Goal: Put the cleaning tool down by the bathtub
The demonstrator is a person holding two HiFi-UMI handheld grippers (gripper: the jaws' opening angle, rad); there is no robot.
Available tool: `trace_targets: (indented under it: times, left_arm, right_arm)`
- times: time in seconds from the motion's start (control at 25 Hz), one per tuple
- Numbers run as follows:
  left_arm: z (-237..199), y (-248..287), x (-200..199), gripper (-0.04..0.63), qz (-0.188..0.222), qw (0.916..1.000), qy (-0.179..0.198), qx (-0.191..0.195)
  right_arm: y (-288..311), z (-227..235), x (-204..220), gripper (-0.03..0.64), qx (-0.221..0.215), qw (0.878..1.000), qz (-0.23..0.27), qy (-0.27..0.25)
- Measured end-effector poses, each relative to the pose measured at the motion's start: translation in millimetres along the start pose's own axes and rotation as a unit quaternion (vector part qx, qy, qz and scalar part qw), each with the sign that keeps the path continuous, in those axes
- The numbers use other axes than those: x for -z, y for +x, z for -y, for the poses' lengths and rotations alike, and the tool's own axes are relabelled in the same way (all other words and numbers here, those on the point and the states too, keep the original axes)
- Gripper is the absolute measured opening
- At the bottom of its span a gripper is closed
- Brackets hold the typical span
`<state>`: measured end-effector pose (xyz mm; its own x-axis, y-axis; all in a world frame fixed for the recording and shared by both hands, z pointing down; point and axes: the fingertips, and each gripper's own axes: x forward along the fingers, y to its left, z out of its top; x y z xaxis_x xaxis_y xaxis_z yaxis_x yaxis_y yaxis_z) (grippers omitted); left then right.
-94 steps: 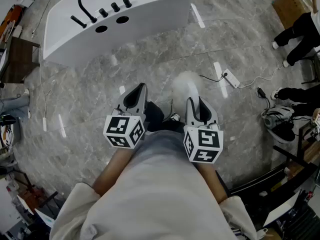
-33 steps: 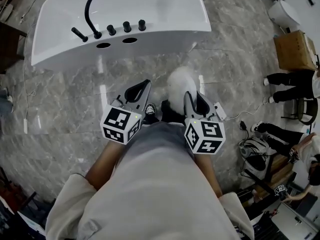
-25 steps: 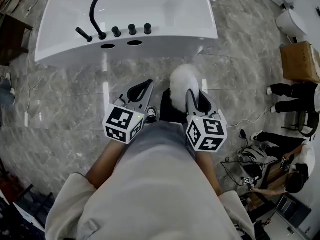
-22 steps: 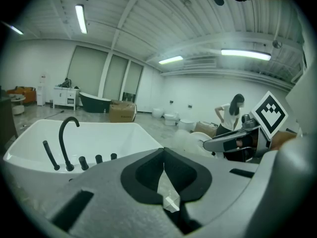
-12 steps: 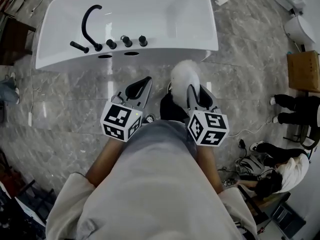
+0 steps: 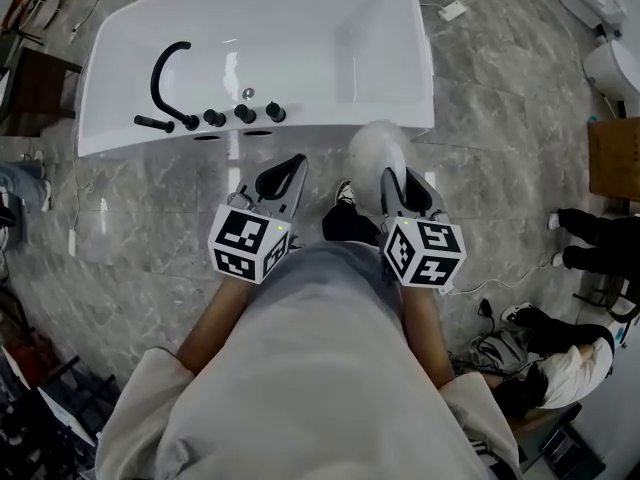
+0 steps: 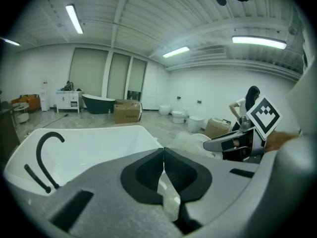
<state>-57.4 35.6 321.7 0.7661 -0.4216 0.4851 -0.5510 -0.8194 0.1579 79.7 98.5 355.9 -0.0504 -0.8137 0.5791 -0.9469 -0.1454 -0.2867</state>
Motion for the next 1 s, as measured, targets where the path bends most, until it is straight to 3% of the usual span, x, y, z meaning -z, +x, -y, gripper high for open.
trace_targets:
  times: [0.44,1.0]
  left_arm:
    - [-2,60,-46,0.009,0.008,0.9996,-0.027,-0.007]
    - [-26,79,-32,0.009,0.003,0.9957,-0.080,-0.047]
  right_arm:
    - [45,58,-40,0.086,-0.023,1.000,-0.008,0.005]
    - [93,87,-48,0.086,-0.037,0.998,-0.047,-0.013]
